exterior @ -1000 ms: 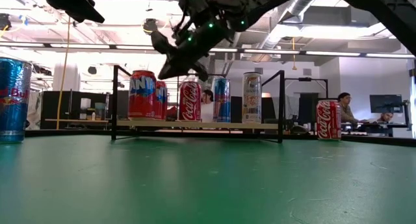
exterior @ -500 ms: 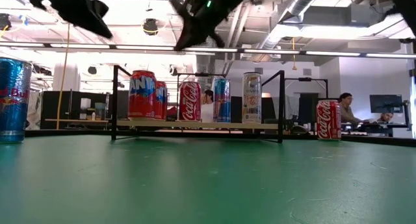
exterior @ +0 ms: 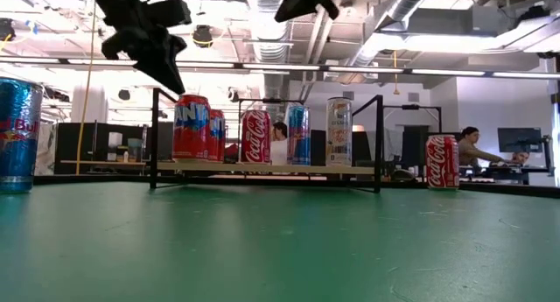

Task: Place canned beverage on shelf
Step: Put the orange soda can, aligned with the other orange soda can on the shelf

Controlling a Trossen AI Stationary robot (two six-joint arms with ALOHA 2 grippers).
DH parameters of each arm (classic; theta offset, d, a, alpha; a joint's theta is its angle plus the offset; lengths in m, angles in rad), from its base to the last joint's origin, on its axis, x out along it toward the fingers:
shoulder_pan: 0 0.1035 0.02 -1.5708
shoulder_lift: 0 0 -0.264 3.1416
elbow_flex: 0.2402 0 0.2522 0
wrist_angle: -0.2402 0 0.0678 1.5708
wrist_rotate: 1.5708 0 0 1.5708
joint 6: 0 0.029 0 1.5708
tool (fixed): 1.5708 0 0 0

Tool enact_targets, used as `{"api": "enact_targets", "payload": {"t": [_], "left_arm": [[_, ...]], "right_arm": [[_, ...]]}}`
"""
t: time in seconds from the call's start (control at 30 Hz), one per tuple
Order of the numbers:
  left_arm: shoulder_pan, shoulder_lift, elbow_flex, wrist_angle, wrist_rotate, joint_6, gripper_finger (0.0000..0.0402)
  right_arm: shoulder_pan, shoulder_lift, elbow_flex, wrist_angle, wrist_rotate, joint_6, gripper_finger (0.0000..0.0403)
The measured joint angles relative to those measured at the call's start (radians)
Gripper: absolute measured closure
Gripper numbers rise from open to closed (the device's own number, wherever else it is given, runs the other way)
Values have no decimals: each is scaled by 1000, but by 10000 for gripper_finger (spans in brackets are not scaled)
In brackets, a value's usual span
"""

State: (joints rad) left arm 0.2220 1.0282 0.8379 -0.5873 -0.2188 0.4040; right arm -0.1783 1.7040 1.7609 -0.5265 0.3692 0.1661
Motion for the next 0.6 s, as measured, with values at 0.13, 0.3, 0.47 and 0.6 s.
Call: {"api": "enact_targets", "payload": {"t": [0.13,0.3,0.47,0.6], "left_arm": [[20,66,30,0,-3,11,402],[42,130,58,-12,-3,16,402],[53,153,75,-31,-4,22,402],[69,151,77,-31,-6,53,402]], "right_arm": [[-7,-27,-37,-10,1,-10,381],[-14,-39,-61,-8,2,-19,381],[-15,-37,-84,-14,2,-42,381],[-17,-37,-94,-13,1,-52,381]]}}
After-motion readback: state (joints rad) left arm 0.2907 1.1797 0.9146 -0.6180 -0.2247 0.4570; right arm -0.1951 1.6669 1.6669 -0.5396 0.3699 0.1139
